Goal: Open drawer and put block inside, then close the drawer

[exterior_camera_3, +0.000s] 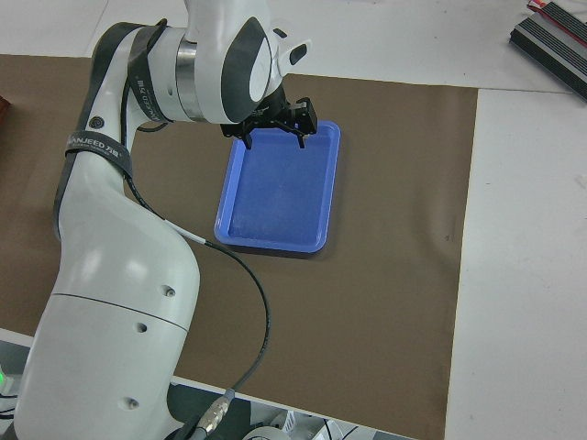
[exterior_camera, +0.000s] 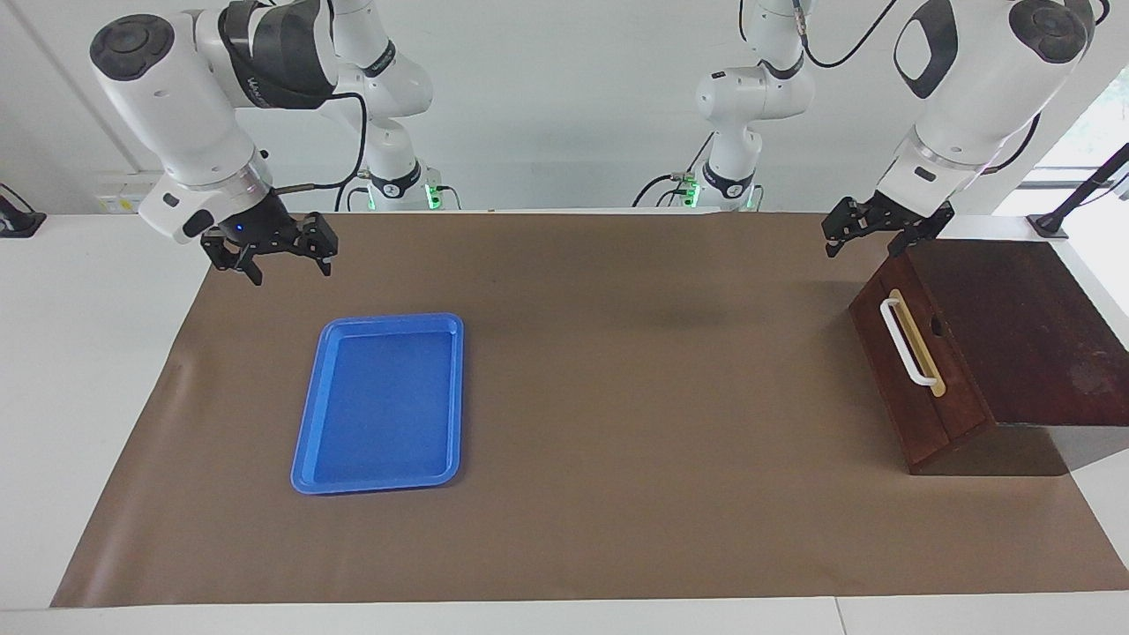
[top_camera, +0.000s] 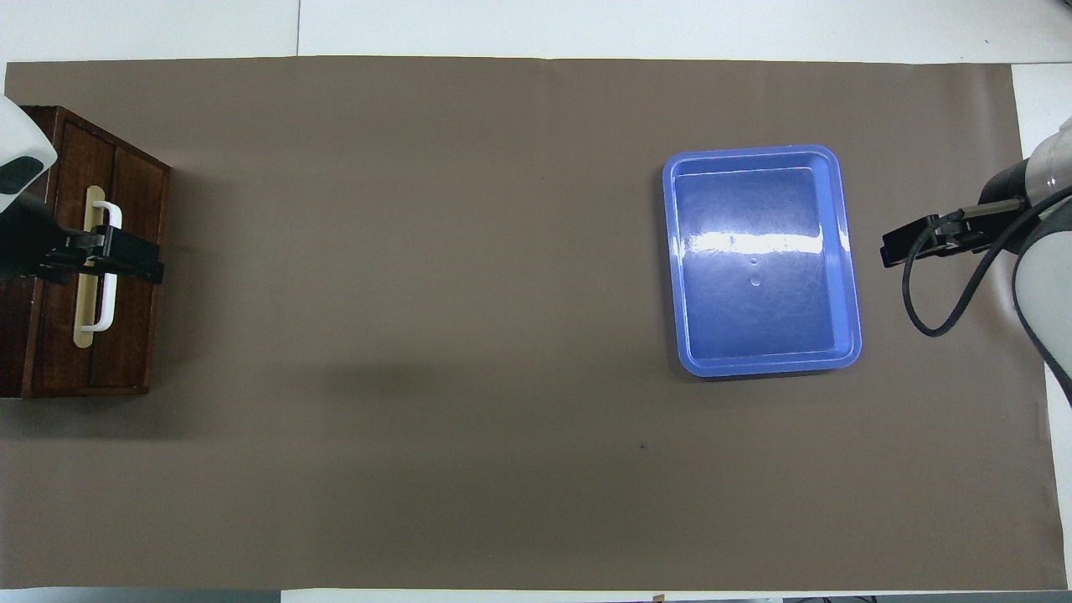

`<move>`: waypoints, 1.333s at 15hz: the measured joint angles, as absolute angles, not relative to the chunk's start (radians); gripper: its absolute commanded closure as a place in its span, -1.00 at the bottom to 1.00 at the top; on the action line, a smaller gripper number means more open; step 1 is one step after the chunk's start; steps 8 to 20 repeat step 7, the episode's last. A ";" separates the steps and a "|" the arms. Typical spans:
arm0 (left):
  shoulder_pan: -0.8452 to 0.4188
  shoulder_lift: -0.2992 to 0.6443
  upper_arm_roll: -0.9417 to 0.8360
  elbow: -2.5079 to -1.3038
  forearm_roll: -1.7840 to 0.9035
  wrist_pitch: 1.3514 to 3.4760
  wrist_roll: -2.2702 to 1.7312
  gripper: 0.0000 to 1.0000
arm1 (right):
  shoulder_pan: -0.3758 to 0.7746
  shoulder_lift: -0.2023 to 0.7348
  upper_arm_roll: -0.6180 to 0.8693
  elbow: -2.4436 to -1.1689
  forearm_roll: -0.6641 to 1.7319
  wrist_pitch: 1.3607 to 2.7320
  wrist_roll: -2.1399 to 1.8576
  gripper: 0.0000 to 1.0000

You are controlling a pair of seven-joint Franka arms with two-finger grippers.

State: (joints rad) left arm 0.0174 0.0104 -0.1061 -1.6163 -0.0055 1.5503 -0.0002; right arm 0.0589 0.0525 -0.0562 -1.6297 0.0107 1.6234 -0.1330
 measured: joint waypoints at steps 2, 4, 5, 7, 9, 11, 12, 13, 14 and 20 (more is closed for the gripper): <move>0.017 0.011 -0.107 -1.615 -0.005 1.550 0.007 -1.00 | 0.059 0.052 -0.056 -1.630 0.011 1.623 -0.133 -1.00; 0.018 0.011 -0.105 -1.615 -0.005 1.551 0.011 -1.00 | 0.059 0.052 -0.056 -1.630 0.011 1.623 -0.133 -1.00; 0.018 0.011 -0.103 -1.614 -0.004 1.551 0.012 -1.00 | 0.059 0.052 -0.056 -1.630 0.011 1.623 -0.133 -1.00; 0.018 0.011 -0.100 -1.613 -0.004 1.552 0.015 -1.00 | 0.059 0.052 -0.056 -1.630 0.011 1.623 -0.133 -1.00; 0.018 0.011 -0.100 -1.613 -0.004 1.552 0.015 -1.00 | 0.059 0.052 -0.056 -1.630 0.011 1.623 -0.133 -1.00; 0.018 0.011 -0.100 -1.613 -0.004 1.552 0.015 -1.00 | 0.059 0.052 -0.056 -1.630 0.011 1.623 -0.133 -1.00; 0.018 0.011 -0.100 -1.613 -0.004 1.552 0.015 -1.00 | 0.059 0.052 -0.056 -1.630 0.011 1.623 -0.133 -1.00; 0.018 0.011 -0.100 -1.613 -0.004 1.552 0.015 -1.00 | 0.059 0.052 -0.056 -1.630 0.011 1.623 -0.133 -1.00; 0.018 0.011 -0.100 -1.613 -0.004 1.552 0.015 -1.00 | 0.059 0.052 -0.056 -1.630 0.011 1.623 -0.133 -1.00; 0.018 0.011 -0.100 -1.613 -0.004 1.552 0.015 -1.00 | 0.059 0.052 -0.056 -1.630 0.011 1.623 -0.133 -1.00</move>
